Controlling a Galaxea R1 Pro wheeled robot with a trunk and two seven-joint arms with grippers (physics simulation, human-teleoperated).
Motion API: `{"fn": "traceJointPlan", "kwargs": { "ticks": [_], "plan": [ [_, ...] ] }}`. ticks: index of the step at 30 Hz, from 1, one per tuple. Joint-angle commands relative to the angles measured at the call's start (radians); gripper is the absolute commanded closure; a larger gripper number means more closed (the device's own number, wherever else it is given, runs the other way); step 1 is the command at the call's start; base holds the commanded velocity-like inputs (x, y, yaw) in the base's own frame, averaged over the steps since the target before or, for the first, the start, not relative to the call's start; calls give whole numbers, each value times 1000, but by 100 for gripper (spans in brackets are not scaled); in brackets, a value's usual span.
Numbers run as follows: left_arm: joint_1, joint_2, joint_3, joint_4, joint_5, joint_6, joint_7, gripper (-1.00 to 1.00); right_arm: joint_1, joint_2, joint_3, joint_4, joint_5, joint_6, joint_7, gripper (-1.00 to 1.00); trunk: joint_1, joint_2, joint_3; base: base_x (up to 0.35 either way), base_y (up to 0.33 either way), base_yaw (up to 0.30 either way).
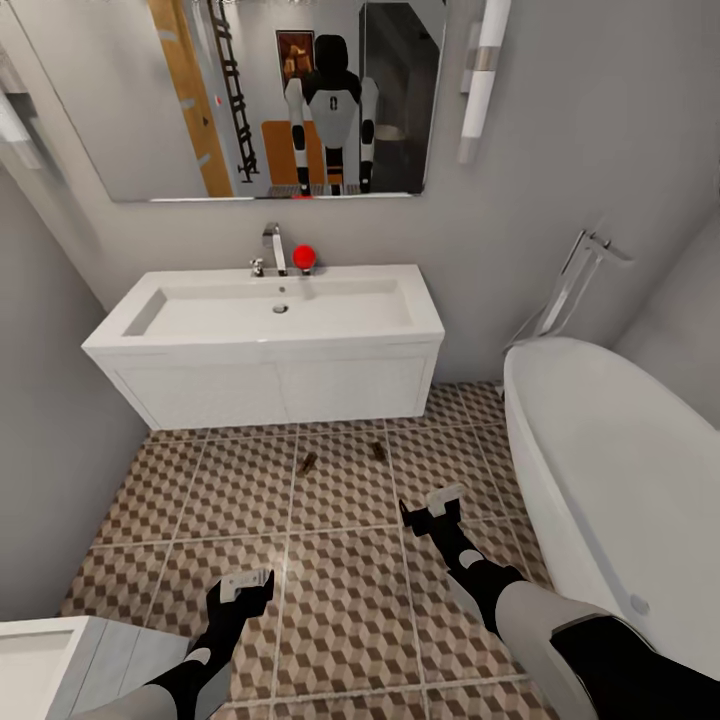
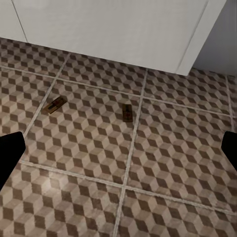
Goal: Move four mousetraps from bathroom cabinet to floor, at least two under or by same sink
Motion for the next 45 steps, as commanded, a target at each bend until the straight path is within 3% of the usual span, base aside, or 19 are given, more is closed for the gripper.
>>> {"fn": "traceJointPlan", "kwargs": {
  "ticks": [1,45],
  "plan": [
    [-1,0,-6,1,9,-3,-1,-100,-1,0,0,1,7,-3,-4,-100,1,-2,0,0,0,0],
    [-1,-1,-6,1,9,-4,-1,-100,-1,1,0,1,7,-3,-4,-100,1,-2,60,0,0,0]
  ]
}}
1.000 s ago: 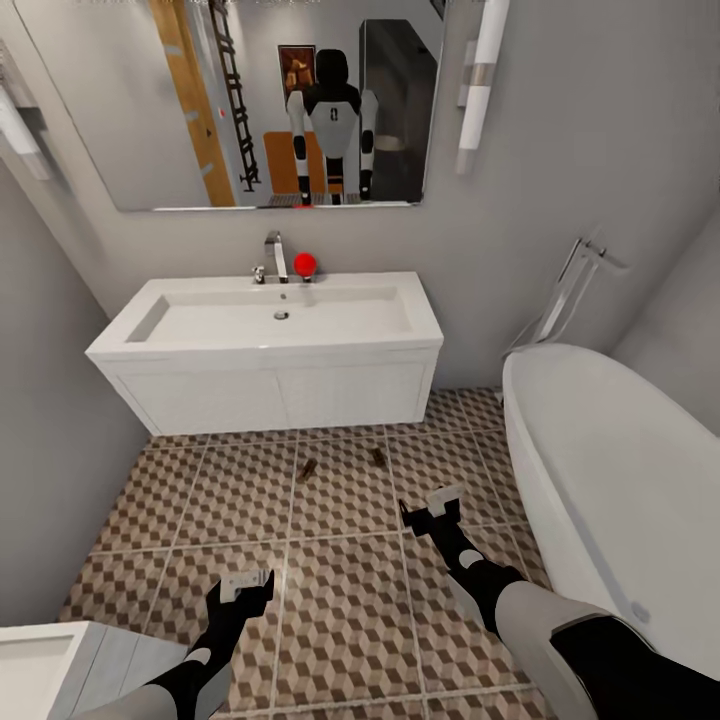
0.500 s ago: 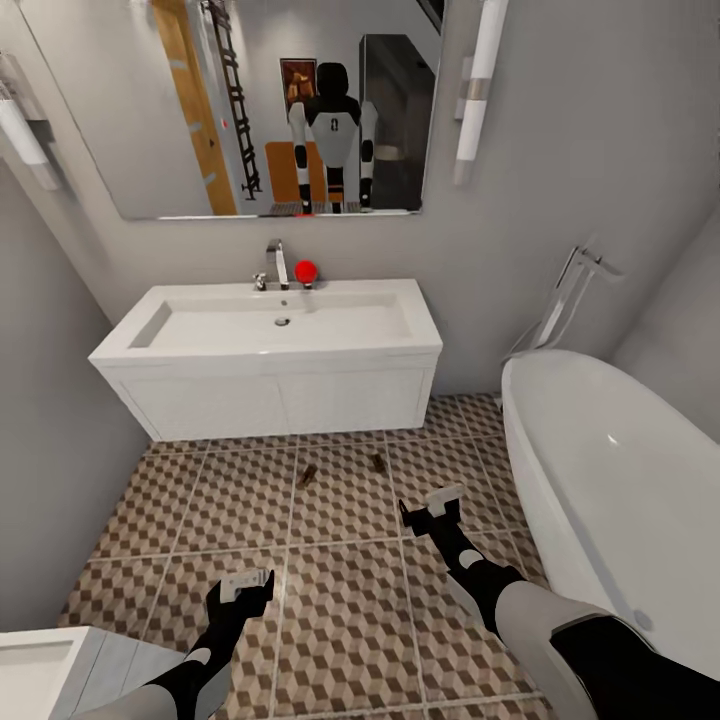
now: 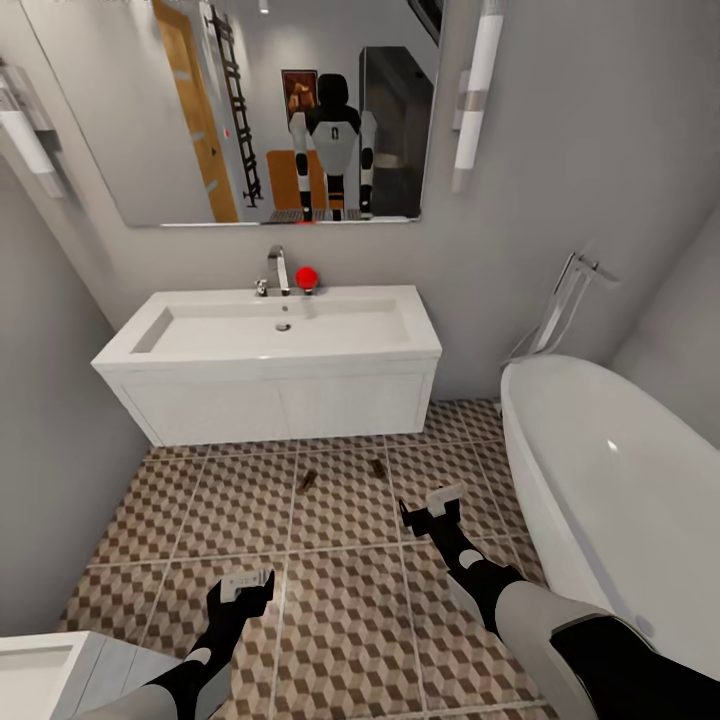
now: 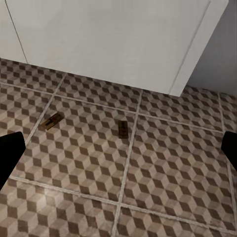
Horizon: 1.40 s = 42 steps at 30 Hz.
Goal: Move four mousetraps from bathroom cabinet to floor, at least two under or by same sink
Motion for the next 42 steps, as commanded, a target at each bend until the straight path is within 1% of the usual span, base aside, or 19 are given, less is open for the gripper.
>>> {"fn": "traceJointPlan", "kwargs": {
  "ticks": [1,14,23,27,30,31,34,36,42],
  "plan": [
    [-1,0,-5,1,9,-4,-1,-100,-1,0,0,1,7,-3,-5,-100,1,-2,-1,0,0,0],
    [-1,-10,-6,1,9,-4,-1,-100,0,-1,0,2,8,-3,-3,-100,1,-2,1,0,0,0],
    [-1,-13,-5,4,9,-5,-1,-100,48,-3,0,2,8,-6,-1,-100,1,-2,1,0,0,0],
    [-1,-12,-5,23,9,-5,-1,-100,94,-7,-1,1,8,-15,-1,-100,1,-2,1,0,0,0],
    [-1,-13,-5,37,9,-6,-1,-100,132,-15,-1,1,8,-44,-1,-100,1,-2,1,0,0,0],
    [-1,-13,-5,45,9,-6,-1,-100,153,-21,-1,1,8,-70,-1,-100,1,-2,1,0,0,0],
    [-1,-13,-5,57,9,-7,-1,-100,181,-33,0,2,8,-107,-1,-100,1,-2,1,0,0,0],
    [-1,-13,-5,76,9,-9,-1,-100,213,-46,0,3,7,-133,-1,-100,1,-2,1,0,0,0],
    [9,-7,-4,114,10,-46,-1,-100,272,-60,0,3,7,-172,-1,-100,1,-2,1,0,0,0]
  ]
}}
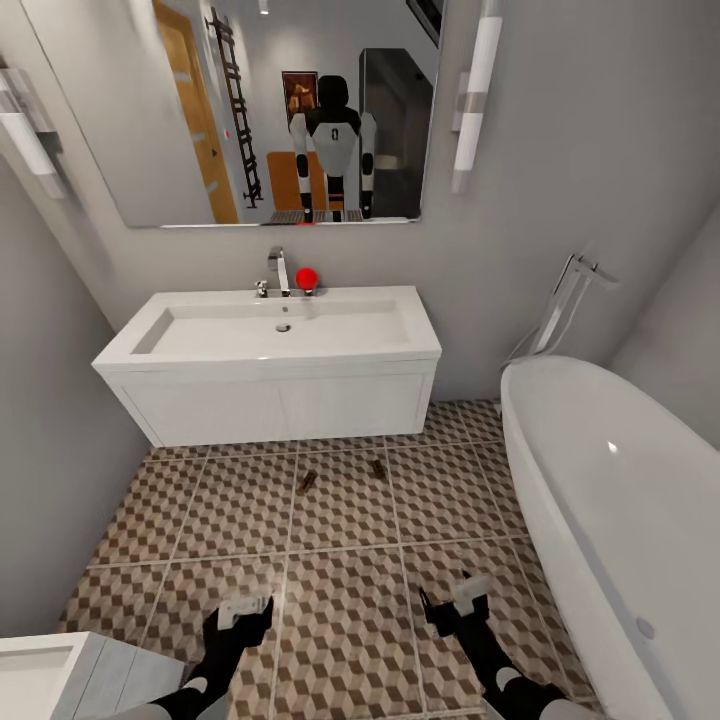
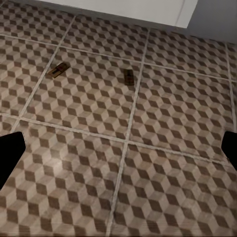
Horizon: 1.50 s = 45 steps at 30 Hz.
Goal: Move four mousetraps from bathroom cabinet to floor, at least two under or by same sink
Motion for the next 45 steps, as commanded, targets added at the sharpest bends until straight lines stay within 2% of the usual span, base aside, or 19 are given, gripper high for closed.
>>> {"fn": "traceJointPlan", "kwargs": {
  "ticks": [1,9,10,19,31,45],
  "plan": [
    [13,4,-5,10,8,-28,-1,-100,15,-3,-1,1,7,-22,-5,-100,1,-2,-2,0,0,0],
    [96,33,-5,17,8,-90,-1,-100,70,-11,-1,1,7,-108,-8,-100,1,-2,-2,0,0,0],
    [119,38,-5,18,8,-96,-1,-100,80,-12,-1,1,7,-120,-8,-100,1,-2,-2,0,0,0],
    [210,57,-5,19,8,-156,-1,-100,107,-13,-1,3,5,-140,-11,-100,1,-2,-2,0,0,0],
    [239,60,-5,19,8,-171,2,-100,130,-9,-2,3,3,-136,-60,-100,1,-2,-2,0,0,0],
    [241,57,-5,19,8,-170,6,-100,134,-6,-3,3,1,-134,-70,-100,1,-2,-2,0,0,0]
  ]
}}
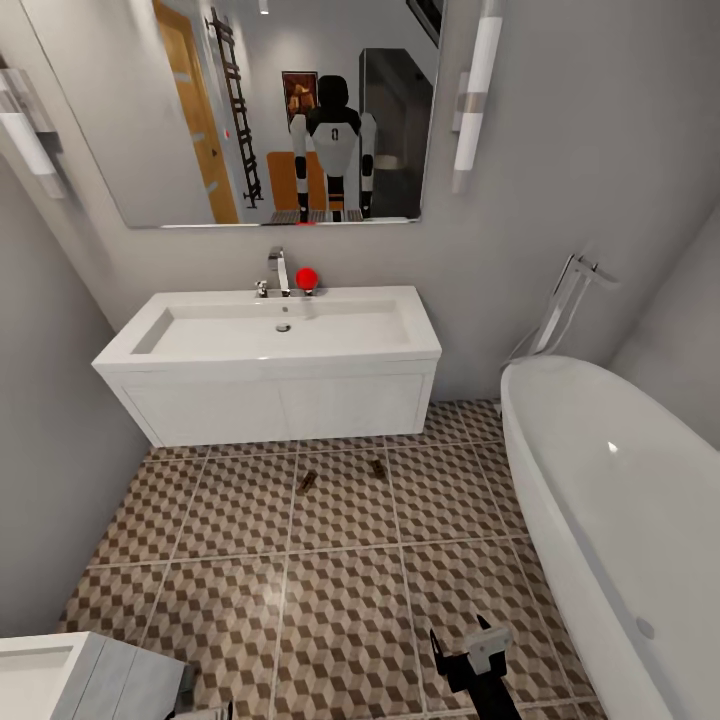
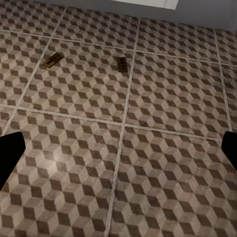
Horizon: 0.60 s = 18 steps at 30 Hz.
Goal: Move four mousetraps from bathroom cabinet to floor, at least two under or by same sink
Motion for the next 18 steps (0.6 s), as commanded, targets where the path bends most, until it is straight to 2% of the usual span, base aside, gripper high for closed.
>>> {"fn": "traceJointPlan", "kwargs": {
  "ticks": [1,18],
  "plan": [
    [-2,0,-5,4,6,-6,0,-100,-1,0,5,1,7,-2,-10,-100,1,-2,-2,0,0,0],
    [-1,-1,-6,4,6,-4,0,-100,-1,3,5,1,6,-1,-12,-100,1,-2,-2,0,0,0]
  ]
}}
